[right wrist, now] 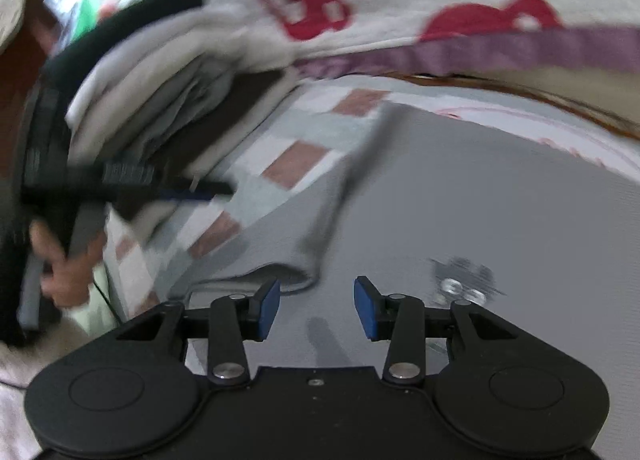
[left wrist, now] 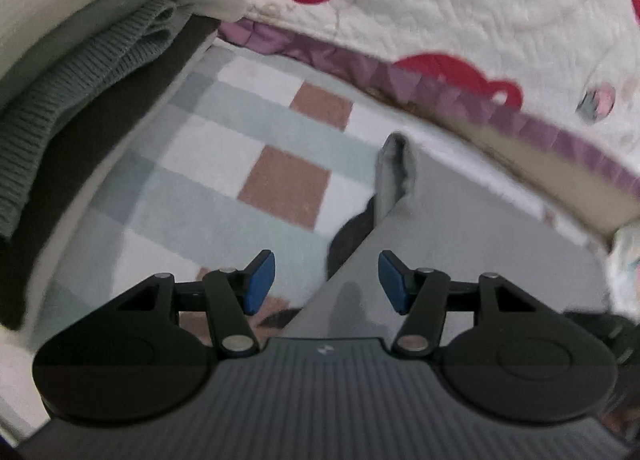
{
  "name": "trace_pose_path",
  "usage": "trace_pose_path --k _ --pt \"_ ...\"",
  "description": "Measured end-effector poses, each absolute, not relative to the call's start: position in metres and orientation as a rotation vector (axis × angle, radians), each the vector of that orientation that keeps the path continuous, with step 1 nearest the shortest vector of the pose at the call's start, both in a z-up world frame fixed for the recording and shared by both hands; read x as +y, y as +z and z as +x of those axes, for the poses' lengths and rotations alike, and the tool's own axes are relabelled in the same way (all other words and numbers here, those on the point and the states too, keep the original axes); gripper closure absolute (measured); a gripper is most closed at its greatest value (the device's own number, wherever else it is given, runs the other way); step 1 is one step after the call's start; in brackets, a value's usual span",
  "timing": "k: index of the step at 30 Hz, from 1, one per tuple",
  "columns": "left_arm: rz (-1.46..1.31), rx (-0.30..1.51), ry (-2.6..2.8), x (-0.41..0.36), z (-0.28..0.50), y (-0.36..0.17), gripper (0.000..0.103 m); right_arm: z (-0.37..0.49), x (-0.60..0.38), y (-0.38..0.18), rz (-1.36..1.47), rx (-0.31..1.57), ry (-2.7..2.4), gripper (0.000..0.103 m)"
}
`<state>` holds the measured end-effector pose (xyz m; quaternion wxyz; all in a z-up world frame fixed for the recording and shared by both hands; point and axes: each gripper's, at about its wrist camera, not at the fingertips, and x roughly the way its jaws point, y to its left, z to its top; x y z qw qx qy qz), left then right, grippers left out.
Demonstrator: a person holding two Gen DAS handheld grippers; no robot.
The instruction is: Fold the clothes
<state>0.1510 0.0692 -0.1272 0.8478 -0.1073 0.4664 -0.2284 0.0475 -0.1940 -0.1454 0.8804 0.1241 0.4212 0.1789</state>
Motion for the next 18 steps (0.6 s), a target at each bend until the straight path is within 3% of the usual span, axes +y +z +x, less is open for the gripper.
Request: trace_pose_path --k 3,10,12,13,18 --pt "-0.245 1.028 -0.517 0.068 0.155 -0.136 0.046 0.048 -0.163 -0.150 0.071 0.882 0.342 0.055" --pt "-0.145 1.069 -0.614 0.044 0.146 -0.143 0.046 0.068 -0.160 -0.170 0.070 0.845 0.297 0.057" --pt "-0.155 1.047 -0.637 0.045 0.144 -0.137 0.046 0.079 -0.166 -0.171 0.087 0.818 0.286 0.092" --pt "-0.163 1.035 -0.647 0.045 0.143 -0.135 0.046 0.080 -0.172 -0.163 0.128 0.779 0.292 0.098" --pt "-0.216 1.013 -0.678 0.055 0.146 -0.127 0.046 0.084 -0.205 -0.119 0.201 0.659 0.218 0.097"
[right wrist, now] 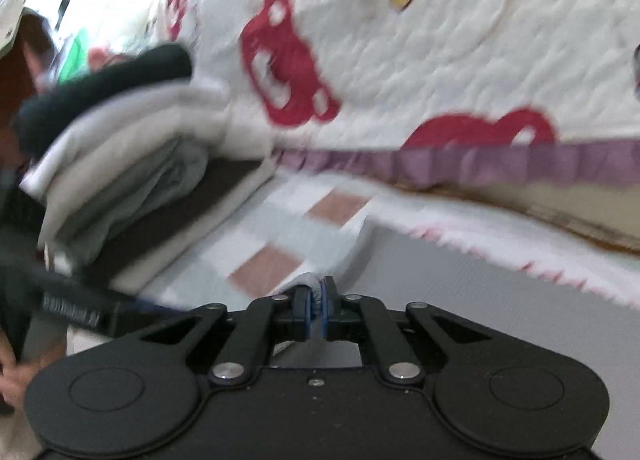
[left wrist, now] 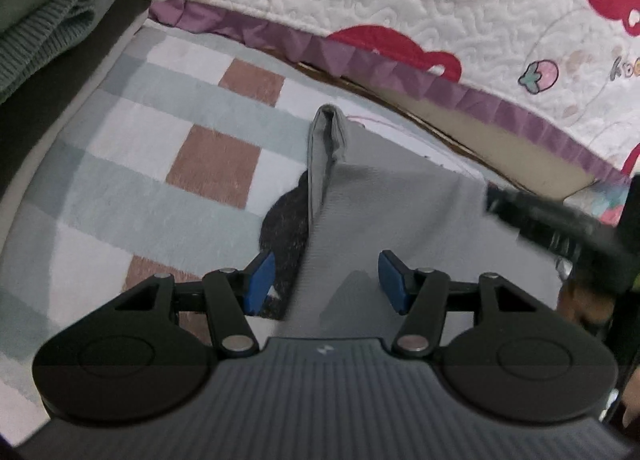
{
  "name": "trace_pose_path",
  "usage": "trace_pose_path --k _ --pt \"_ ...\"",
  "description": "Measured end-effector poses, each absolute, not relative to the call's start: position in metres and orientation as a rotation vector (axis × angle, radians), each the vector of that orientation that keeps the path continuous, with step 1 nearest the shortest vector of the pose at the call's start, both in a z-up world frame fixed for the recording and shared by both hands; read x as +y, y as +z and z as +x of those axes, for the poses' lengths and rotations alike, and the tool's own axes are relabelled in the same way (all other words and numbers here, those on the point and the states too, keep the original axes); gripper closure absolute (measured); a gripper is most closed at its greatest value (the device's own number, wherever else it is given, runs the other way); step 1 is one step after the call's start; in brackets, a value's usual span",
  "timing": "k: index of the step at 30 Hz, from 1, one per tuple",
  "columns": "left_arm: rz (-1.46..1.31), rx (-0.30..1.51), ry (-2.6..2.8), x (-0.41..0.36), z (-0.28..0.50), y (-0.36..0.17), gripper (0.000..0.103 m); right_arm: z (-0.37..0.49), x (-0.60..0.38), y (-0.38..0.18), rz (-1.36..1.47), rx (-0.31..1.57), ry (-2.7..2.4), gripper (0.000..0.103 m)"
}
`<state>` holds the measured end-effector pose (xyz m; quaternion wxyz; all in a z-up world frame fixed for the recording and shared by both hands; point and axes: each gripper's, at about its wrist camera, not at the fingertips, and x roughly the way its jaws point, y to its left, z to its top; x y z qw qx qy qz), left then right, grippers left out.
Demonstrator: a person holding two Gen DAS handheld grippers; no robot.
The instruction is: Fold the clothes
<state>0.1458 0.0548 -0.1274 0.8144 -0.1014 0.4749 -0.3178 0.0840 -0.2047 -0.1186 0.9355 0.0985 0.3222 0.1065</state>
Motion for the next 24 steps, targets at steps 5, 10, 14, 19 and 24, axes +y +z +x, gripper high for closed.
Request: trace_pose_path --k 5,10,14,19,24 --pt "-0.229 1.034 -0.712 0.053 0.149 -0.130 0.045 0.100 -0.242 -0.125 0.194 0.745 0.068 0.090" --pt "-0.107 1.030 -0.775 0.039 0.135 -0.130 0.045 0.099 -0.273 -0.157 0.247 0.824 -0.057 0.083" --pt "0.020 1.020 -0.846 0.026 0.116 -0.131 0.042 0.078 -0.284 -0.166 0.306 0.829 -0.167 0.044" --pt "0.177 0.994 -0.958 0.009 0.089 -0.128 0.041 0.036 -0.294 -0.164 0.429 0.814 -0.166 0.043" --pt "0.385 0.957 -0.927 -0.017 0.065 -0.135 0.039 -0.005 -0.279 -0.172 0.698 0.833 0.003 0.043"
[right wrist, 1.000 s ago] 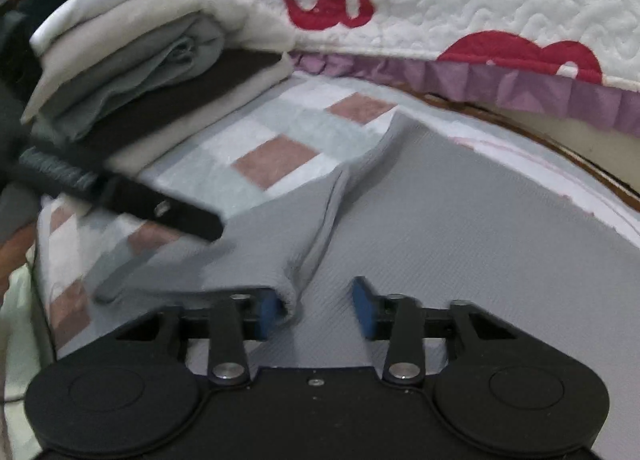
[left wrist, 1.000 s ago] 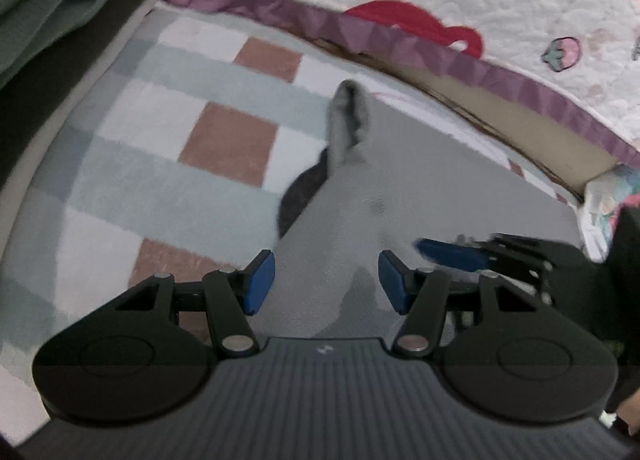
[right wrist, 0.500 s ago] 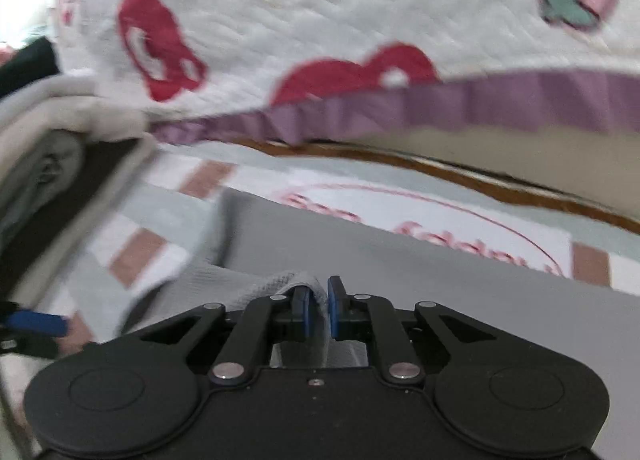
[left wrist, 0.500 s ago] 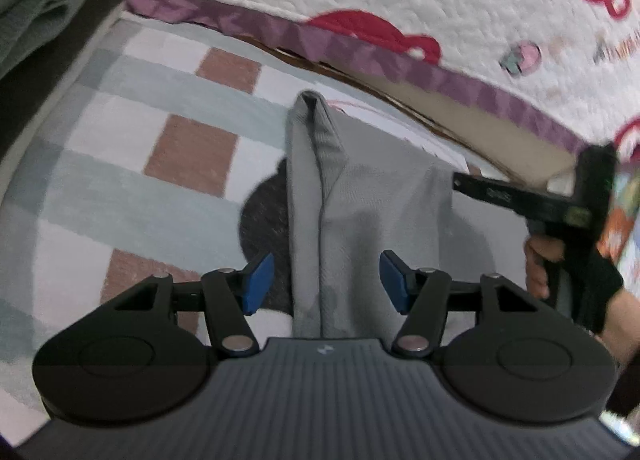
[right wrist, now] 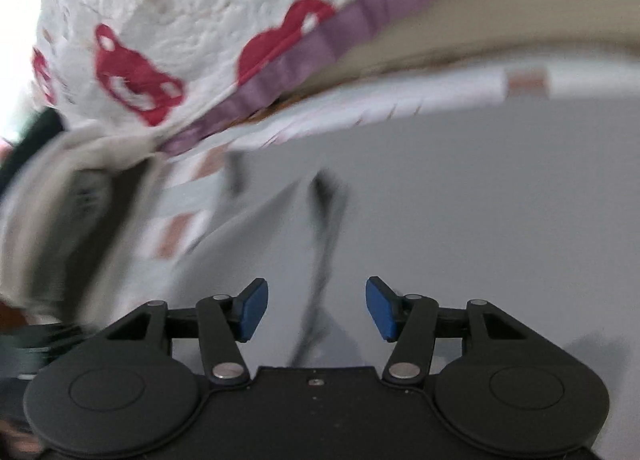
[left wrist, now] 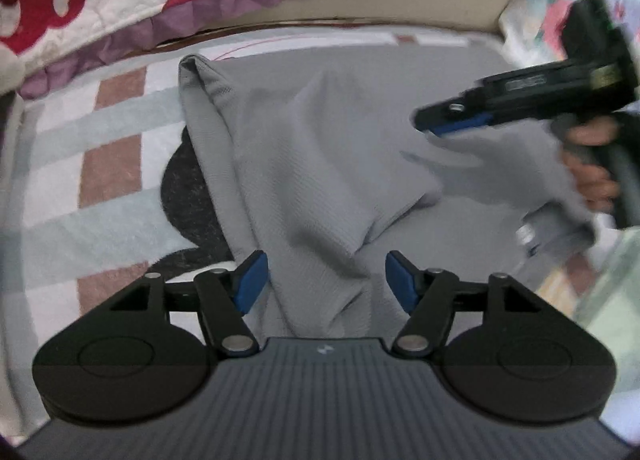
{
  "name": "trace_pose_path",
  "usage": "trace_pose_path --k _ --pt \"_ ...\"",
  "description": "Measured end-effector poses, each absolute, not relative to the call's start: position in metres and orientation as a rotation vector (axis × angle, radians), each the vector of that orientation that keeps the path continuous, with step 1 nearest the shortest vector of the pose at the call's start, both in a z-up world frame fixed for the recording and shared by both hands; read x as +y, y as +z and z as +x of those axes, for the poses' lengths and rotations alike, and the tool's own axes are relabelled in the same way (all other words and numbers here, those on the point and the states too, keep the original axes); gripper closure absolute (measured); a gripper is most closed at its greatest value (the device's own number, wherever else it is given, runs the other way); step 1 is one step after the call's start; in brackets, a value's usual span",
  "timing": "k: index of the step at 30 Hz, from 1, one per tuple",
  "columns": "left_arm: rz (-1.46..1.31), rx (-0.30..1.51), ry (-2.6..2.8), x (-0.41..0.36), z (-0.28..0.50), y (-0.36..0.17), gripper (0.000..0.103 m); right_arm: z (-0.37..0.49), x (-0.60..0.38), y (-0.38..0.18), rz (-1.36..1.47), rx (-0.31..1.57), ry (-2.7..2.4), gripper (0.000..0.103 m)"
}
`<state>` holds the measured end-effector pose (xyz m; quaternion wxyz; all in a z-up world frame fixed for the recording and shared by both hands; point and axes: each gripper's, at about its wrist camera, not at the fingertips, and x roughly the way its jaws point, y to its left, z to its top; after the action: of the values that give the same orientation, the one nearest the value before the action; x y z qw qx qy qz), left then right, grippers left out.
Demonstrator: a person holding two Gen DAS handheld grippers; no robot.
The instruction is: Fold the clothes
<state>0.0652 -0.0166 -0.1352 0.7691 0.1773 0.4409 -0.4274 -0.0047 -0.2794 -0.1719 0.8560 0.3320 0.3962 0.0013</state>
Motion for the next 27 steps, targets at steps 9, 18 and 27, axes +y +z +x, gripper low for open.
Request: trace_pose_path --k 9,18,27 --pt "0.415 0.883 -0.811 -0.027 0.073 -0.147 0.034 -0.029 -0.256 -0.195 0.928 0.734 -0.028 0.031" --pt "0.598 0.770 -0.665 -0.027 0.061 -0.148 0.072 -0.026 -0.235 -0.194 0.779 0.809 0.054 0.085" --pt "0.568 0.765 -0.703 -0.010 0.060 -0.132 0.101 -0.033 -0.230 -0.173 0.629 0.756 0.149 0.098"
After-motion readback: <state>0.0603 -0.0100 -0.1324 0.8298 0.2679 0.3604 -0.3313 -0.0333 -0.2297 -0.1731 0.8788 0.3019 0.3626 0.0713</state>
